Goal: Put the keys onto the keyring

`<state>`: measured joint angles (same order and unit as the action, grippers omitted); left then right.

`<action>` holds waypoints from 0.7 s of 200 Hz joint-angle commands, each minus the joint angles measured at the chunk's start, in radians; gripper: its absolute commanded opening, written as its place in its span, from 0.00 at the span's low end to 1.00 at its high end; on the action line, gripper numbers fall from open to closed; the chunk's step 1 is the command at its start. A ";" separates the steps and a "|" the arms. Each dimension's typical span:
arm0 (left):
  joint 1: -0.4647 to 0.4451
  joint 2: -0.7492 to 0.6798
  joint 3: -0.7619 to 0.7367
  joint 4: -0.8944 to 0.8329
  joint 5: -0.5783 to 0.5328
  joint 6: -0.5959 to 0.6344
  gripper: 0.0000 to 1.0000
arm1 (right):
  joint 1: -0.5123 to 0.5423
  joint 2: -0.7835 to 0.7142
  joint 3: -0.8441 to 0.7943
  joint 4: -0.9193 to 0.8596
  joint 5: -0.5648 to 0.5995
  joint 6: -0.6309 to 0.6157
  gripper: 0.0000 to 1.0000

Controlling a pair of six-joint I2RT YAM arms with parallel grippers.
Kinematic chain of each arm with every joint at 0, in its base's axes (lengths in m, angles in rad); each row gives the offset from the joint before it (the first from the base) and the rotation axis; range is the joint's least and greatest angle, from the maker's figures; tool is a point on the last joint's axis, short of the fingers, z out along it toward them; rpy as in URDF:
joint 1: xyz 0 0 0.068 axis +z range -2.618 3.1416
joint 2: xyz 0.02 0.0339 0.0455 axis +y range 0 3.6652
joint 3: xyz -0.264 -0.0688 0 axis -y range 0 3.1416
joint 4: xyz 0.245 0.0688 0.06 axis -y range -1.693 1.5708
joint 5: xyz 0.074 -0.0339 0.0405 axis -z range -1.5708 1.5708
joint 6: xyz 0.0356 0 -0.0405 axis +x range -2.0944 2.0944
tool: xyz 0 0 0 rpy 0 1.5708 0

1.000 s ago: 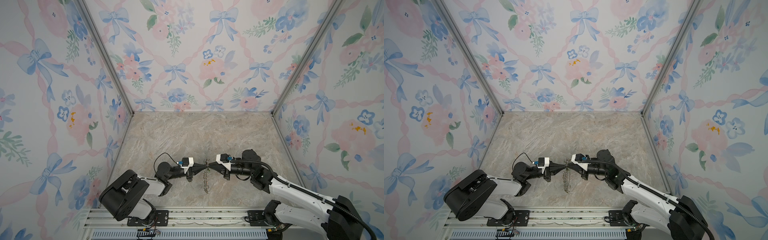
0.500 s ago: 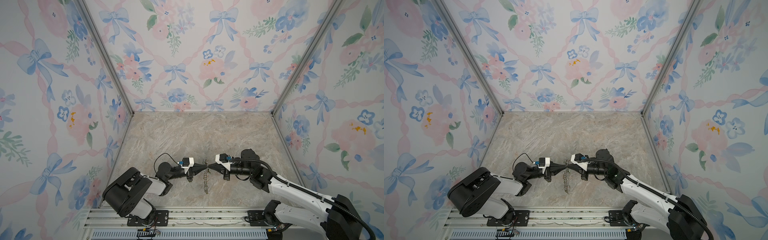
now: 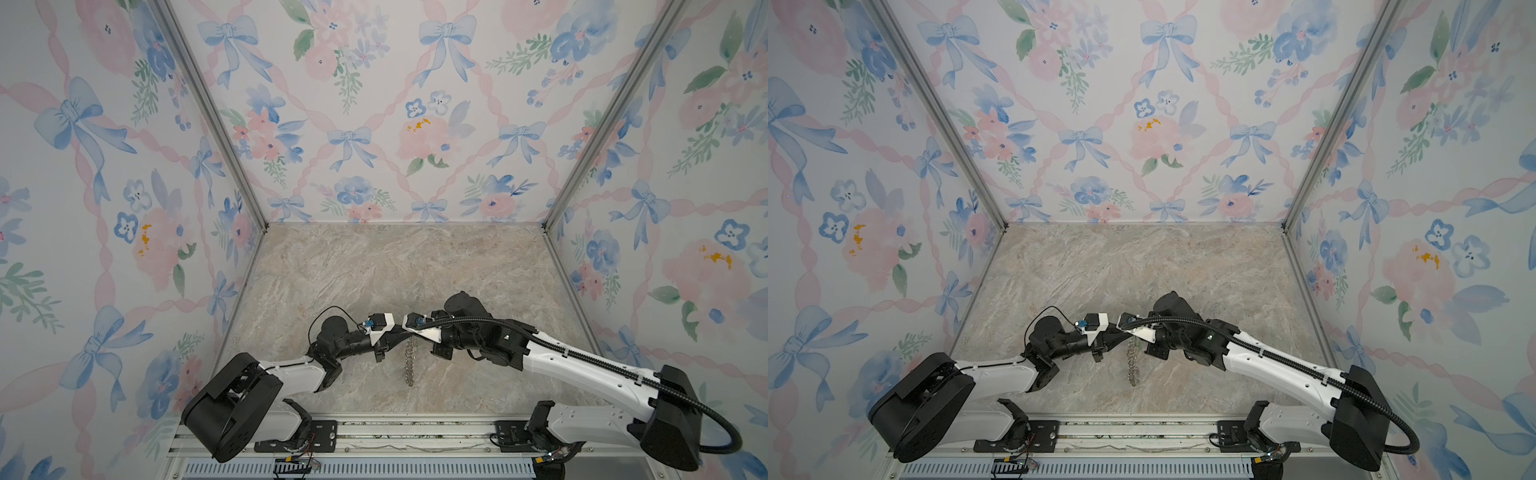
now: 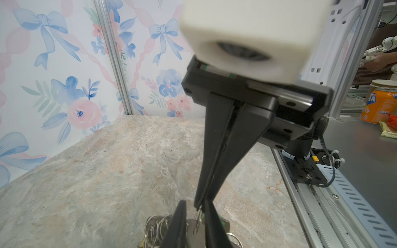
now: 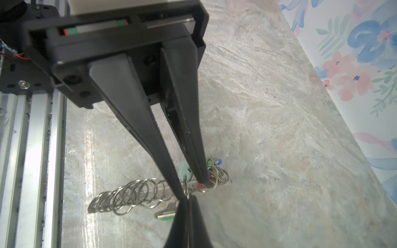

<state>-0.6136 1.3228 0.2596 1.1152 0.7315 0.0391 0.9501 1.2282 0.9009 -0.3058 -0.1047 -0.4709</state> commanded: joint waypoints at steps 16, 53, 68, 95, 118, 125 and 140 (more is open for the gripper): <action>0.004 0.007 0.028 -0.074 0.047 0.034 0.17 | 0.034 -0.003 0.058 -0.058 0.068 -0.046 0.00; 0.005 0.034 0.047 -0.078 0.079 0.026 0.14 | 0.060 0.017 0.073 -0.060 0.068 -0.058 0.00; 0.005 0.043 0.050 -0.077 0.082 0.024 0.14 | 0.065 0.019 0.074 -0.054 0.064 -0.060 0.00; 0.004 0.050 0.048 -0.079 0.083 0.025 0.14 | 0.065 0.008 0.072 -0.035 0.058 -0.058 0.00; 0.005 0.054 0.045 -0.079 0.079 0.026 0.14 | 0.065 -0.007 0.060 -0.017 0.044 -0.055 0.00; 0.005 0.050 0.043 -0.078 0.077 0.024 0.13 | 0.063 -0.011 0.052 -0.010 0.043 -0.053 0.00; 0.008 0.043 0.039 -0.079 0.073 0.021 0.12 | 0.054 -0.023 0.035 0.005 0.032 -0.050 0.00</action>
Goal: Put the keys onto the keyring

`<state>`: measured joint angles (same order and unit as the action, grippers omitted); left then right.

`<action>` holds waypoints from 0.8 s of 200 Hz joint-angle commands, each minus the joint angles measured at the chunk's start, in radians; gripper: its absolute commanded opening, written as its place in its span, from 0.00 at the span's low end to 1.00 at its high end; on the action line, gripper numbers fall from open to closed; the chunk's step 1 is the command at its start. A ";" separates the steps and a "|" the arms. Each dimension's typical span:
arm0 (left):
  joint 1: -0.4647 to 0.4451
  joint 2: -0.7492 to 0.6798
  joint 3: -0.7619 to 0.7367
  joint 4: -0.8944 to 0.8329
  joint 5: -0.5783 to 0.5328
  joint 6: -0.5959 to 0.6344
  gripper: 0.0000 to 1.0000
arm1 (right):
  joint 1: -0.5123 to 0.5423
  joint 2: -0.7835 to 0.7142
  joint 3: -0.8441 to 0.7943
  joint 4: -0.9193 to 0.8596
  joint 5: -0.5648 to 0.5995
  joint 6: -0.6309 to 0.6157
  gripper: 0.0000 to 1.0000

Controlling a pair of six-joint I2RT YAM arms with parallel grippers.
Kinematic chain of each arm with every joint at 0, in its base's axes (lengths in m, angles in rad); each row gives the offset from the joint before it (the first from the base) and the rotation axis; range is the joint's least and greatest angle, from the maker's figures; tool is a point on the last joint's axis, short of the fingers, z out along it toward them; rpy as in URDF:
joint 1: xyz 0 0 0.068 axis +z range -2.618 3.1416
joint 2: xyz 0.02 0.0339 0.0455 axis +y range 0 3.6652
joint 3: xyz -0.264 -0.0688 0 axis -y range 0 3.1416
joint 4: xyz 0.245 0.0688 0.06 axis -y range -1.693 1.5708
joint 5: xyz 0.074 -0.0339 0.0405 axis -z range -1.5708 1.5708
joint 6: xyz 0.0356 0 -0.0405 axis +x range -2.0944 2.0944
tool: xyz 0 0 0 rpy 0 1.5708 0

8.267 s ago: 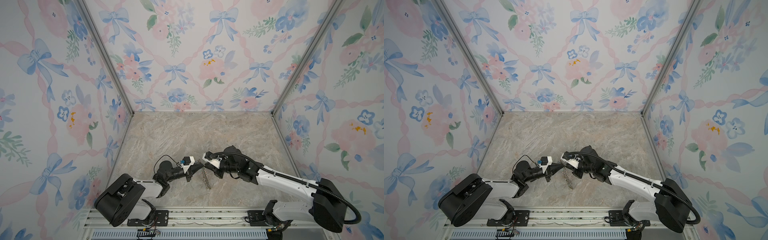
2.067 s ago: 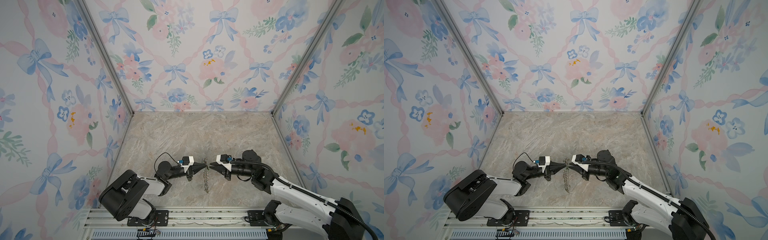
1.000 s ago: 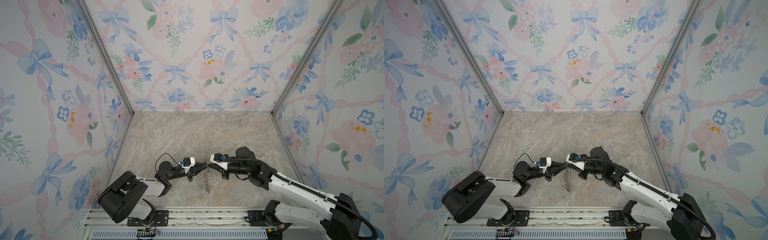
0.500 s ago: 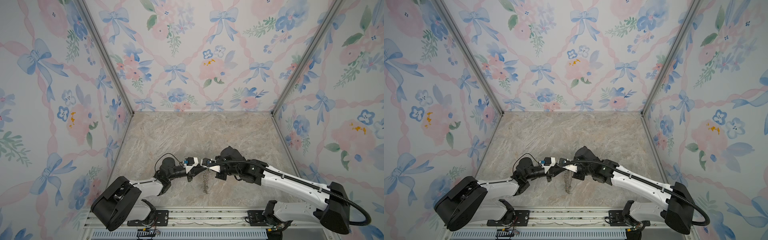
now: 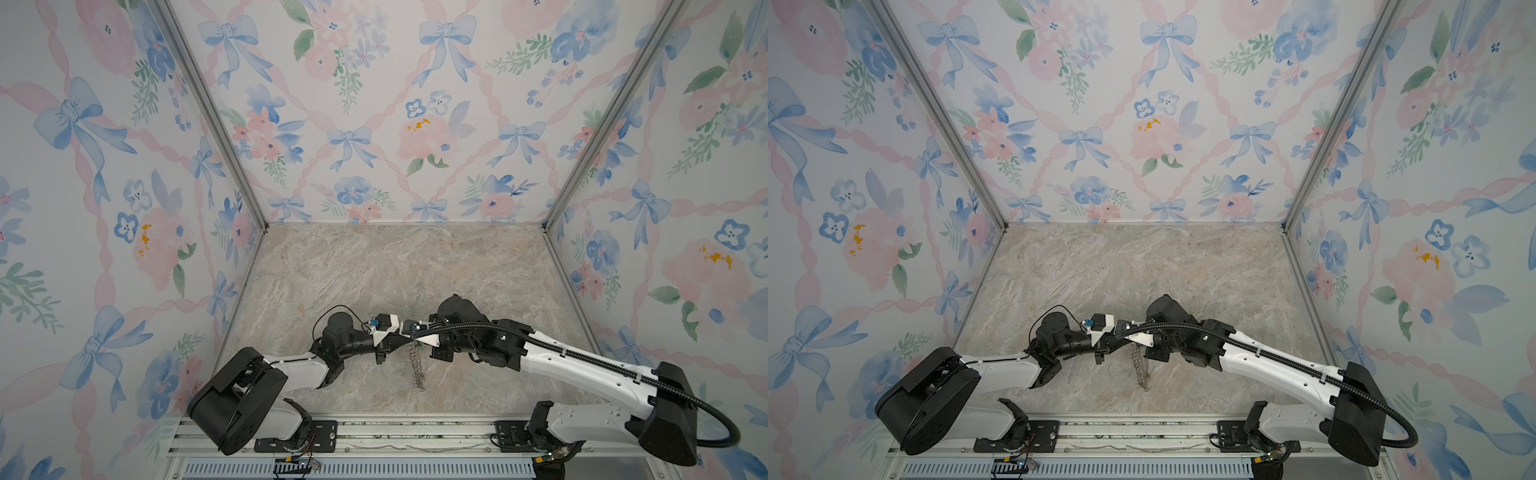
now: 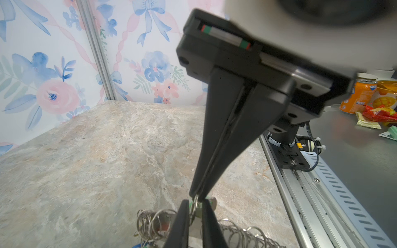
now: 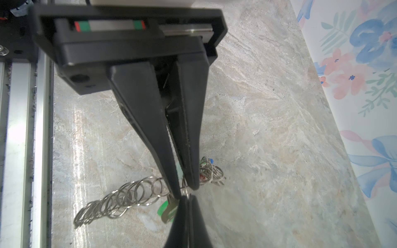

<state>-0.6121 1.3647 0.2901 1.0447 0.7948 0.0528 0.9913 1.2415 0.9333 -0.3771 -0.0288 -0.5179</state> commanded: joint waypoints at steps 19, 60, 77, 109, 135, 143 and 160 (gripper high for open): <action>0.015 -0.001 0.009 -0.008 0.012 0.000 0.10 | 0.003 -0.052 -0.015 0.089 -0.062 0.002 0.00; 0.014 0.013 0.019 -0.009 0.021 -0.001 0.02 | 0.004 -0.042 -0.014 0.099 -0.099 0.002 0.00; 0.009 0.010 0.021 -0.008 0.010 -0.003 0.00 | 0.004 -0.032 -0.014 0.106 -0.098 0.006 0.00; 0.004 -0.012 0.018 -0.005 -0.039 -0.017 0.00 | -0.025 -0.050 -0.051 0.154 -0.089 0.039 0.14; 0.003 -0.034 -0.001 0.026 -0.072 -0.029 0.00 | -0.111 -0.118 -0.126 0.233 -0.185 0.108 0.20; 0.003 -0.038 -0.006 0.041 -0.071 -0.037 0.00 | -0.136 -0.136 -0.152 0.263 -0.232 0.126 0.21; 0.002 -0.044 -0.012 0.064 -0.070 -0.048 0.00 | -0.163 -0.160 -0.194 0.319 -0.283 0.158 0.22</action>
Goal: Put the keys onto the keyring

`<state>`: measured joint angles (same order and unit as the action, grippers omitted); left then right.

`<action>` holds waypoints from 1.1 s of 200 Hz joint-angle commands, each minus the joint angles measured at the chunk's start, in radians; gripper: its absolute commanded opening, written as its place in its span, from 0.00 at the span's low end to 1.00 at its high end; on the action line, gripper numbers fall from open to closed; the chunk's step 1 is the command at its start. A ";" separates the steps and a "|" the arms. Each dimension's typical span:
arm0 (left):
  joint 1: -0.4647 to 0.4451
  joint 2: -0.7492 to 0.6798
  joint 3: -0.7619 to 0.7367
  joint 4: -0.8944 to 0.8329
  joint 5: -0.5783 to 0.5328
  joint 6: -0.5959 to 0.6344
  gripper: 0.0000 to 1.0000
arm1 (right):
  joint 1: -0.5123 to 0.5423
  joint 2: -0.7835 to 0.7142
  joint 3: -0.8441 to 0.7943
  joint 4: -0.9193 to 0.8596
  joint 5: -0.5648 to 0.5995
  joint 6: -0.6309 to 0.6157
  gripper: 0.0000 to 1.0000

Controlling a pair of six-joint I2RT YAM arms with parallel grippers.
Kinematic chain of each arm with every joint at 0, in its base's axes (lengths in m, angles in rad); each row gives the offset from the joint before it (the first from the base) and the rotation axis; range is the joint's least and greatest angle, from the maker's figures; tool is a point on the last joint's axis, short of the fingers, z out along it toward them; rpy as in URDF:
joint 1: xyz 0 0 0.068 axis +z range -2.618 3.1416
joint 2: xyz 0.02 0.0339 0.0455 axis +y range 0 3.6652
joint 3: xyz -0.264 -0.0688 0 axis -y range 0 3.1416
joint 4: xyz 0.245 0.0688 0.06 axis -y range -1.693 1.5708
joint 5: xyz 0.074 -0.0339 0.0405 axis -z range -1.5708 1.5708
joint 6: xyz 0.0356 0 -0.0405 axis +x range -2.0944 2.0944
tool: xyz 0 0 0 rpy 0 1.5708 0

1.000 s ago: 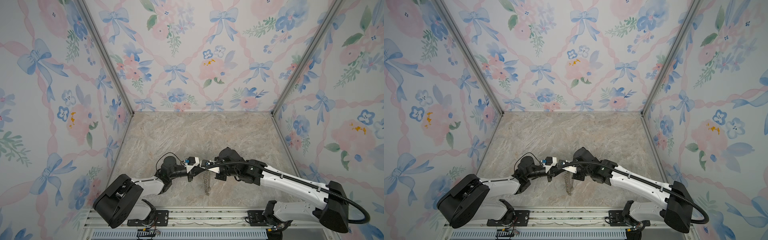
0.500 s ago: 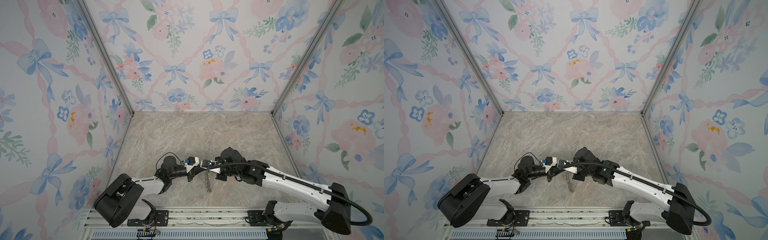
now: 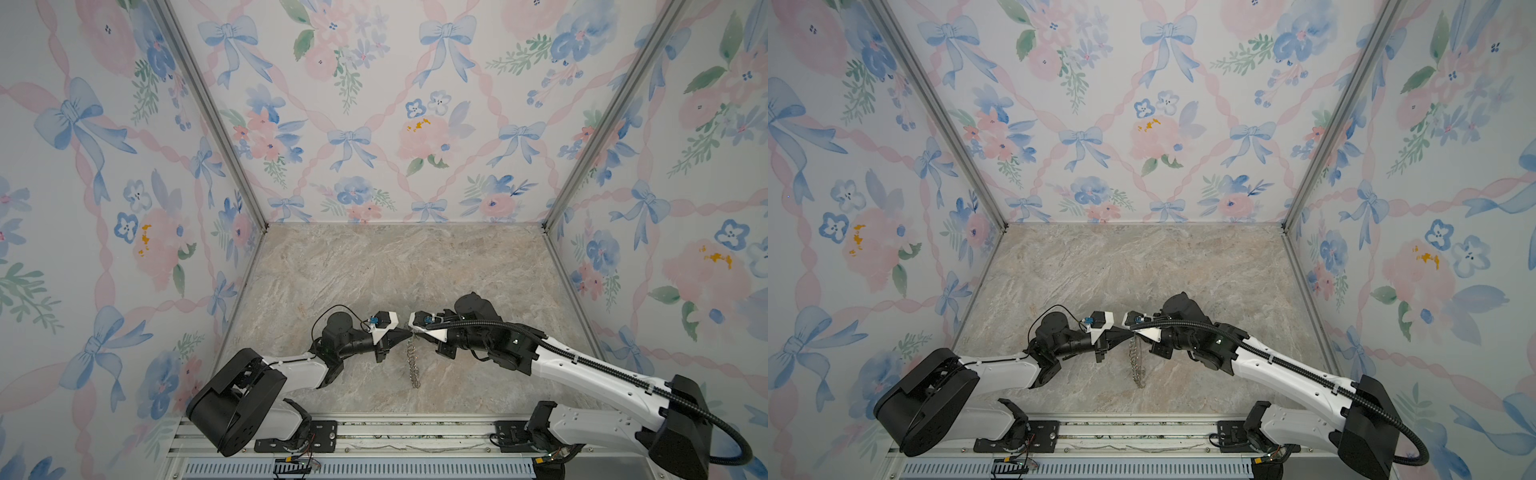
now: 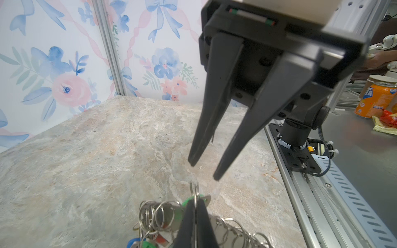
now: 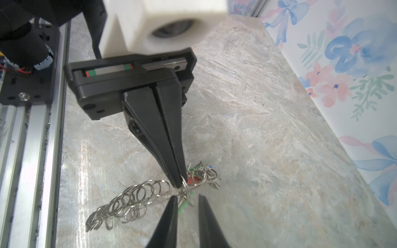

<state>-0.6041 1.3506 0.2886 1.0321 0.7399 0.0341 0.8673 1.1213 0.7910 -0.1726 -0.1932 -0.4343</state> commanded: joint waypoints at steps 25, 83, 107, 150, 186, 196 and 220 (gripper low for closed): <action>-0.008 -0.033 -0.021 0.114 -0.019 -0.038 0.00 | -0.061 -0.023 -0.065 0.137 -0.130 0.103 0.22; -0.019 -0.022 -0.029 0.184 -0.028 -0.063 0.00 | -0.068 0.040 -0.051 0.142 -0.096 0.132 0.18; -0.019 -0.012 -0.034 0.217 -0.033 -0.076 0.00 | -0.067 0.041 -0.066 0.147 -0.083 0.136 0.18; -0.020 0.012 -0.032 0.247 -0.034 -0.085 0.00 | -0.050 0.042 -0.062 0.146 -0.106 0.141 0.18; -0.023 0.028 -0.031 0.248 -0.039 -0.077 0.00 | -0.046 0.047 -0.058 0.152 -0.073 0.144 0.18; -0.023 0.028 -0.034 0.247 -0.039 -0.079 0.00 | -0.054 0.041 -0.058 0.148 -0.069 0.148 0.18; -0.023 0.028 -0.041 0.247 -0.048 -0.072 0.00 | -0.081 0.018 -0.072 0.144 -0.066 0.154 0.18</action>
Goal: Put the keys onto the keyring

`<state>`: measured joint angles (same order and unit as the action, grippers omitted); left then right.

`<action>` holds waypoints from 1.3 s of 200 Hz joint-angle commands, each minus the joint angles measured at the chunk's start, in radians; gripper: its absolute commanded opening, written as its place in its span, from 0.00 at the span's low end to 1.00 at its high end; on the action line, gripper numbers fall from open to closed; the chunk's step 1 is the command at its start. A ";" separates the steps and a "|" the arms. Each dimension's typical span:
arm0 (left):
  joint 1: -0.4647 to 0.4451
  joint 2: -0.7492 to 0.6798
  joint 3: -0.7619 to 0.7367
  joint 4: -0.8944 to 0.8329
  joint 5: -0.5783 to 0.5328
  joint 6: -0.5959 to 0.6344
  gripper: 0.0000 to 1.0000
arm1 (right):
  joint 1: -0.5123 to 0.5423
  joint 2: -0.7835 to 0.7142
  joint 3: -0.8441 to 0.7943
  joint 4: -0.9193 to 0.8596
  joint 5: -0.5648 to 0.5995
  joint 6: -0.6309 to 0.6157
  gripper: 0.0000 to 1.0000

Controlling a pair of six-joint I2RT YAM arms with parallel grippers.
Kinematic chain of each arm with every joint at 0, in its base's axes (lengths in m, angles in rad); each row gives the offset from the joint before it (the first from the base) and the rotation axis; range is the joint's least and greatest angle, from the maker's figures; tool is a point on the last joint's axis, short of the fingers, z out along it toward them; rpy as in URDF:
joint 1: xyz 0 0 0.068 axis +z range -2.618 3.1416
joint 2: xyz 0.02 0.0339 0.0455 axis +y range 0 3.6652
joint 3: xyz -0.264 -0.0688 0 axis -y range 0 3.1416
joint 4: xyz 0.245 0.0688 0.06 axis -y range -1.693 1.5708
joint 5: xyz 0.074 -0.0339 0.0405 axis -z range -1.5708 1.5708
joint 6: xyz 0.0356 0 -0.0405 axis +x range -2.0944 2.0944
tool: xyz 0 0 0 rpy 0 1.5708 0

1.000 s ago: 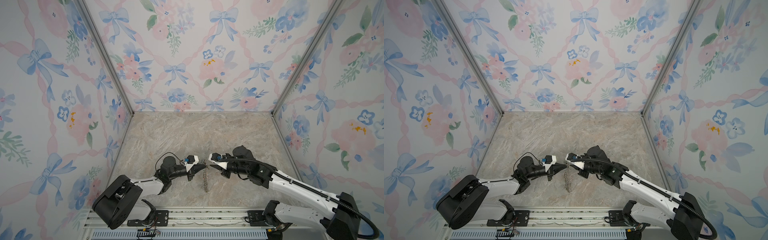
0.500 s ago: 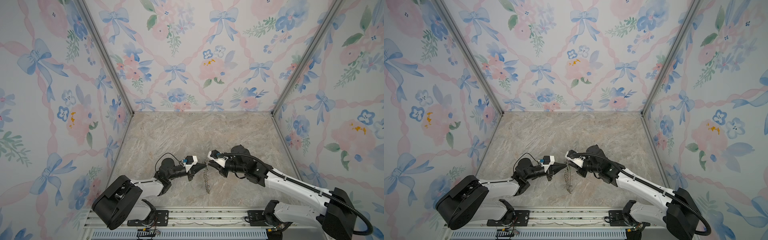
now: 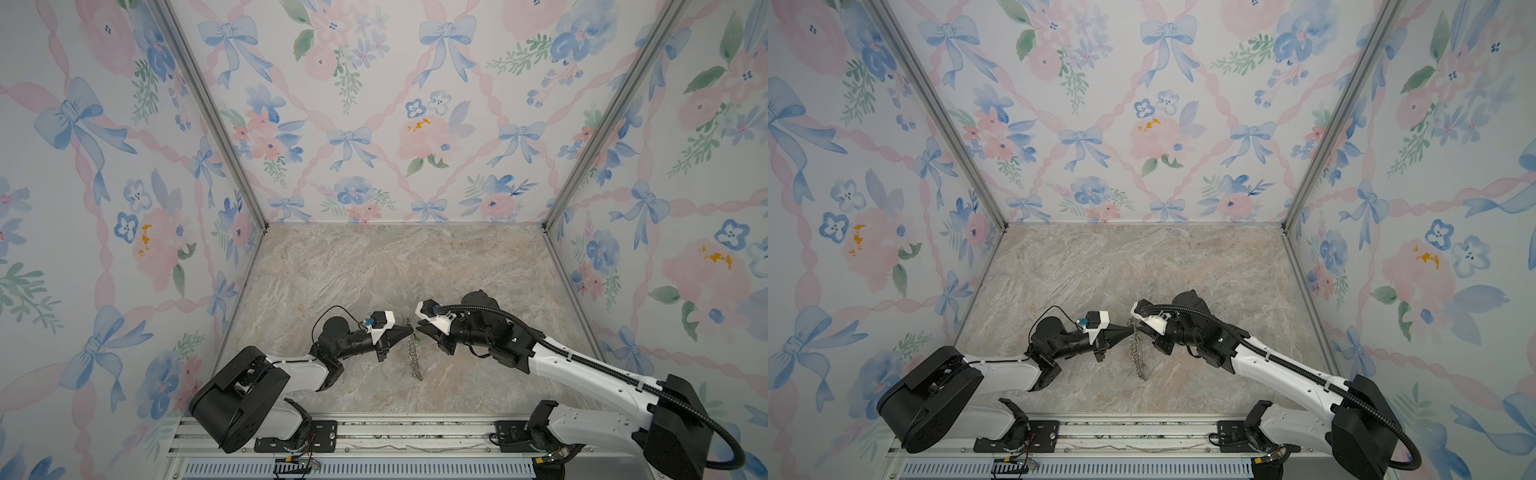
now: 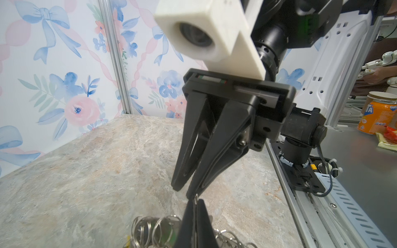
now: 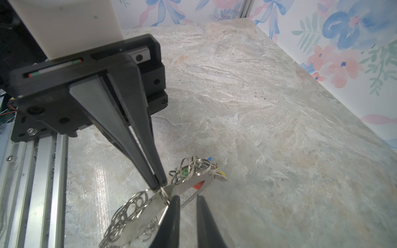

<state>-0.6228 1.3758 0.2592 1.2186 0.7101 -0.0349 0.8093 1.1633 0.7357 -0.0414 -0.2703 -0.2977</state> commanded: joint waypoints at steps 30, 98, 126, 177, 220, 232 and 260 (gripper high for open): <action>-0.005 0.021 -0.015 0.062 -0.017 0.004 0.00 | -0.053 -0.062 -0.071 0.067 -0.077 0.043 0.19; -0.005 0.034 -0.003 0.061 0.013 0.005 0.00 | -0.048 -0.004 -0.109 0.166 -0.185 0.019 0.23; -0.005 0.033 -0.004 0.061 0.054 0.006 0.00 | -0.048 0.026 -0.095 0.189 -0.190 0.006 0.23; -0.005 0.027 -0.005 0.061 0.106 0.009 0.00 | -0.032 0.039 -0.082 0.175 -0.209 -0.021 0.12; 0.001 0.033 -0.010 0.048 0.098 0.028 0.00 | 0.006 0.000 -0.055 0.096 -0.150 -0.063 0.00; 0.006 0.018 -0.010 0.004 0.081 0.048 0.00 | 0.020 -0.004 -0.025 0.034 -0.091 -0.077 0.00; 0.008 -0.043 0.005 -0.173 0.006 0.143 0.12 | 0.049 0.009 0.059 -0.124 0.009 -0.101 0.00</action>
<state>-0.6212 1.3830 0.2535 1.2018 0.7696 0.0177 0.8227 1.1820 0.6975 -0.0357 -0.3550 -0.3599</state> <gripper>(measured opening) 0.068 0.045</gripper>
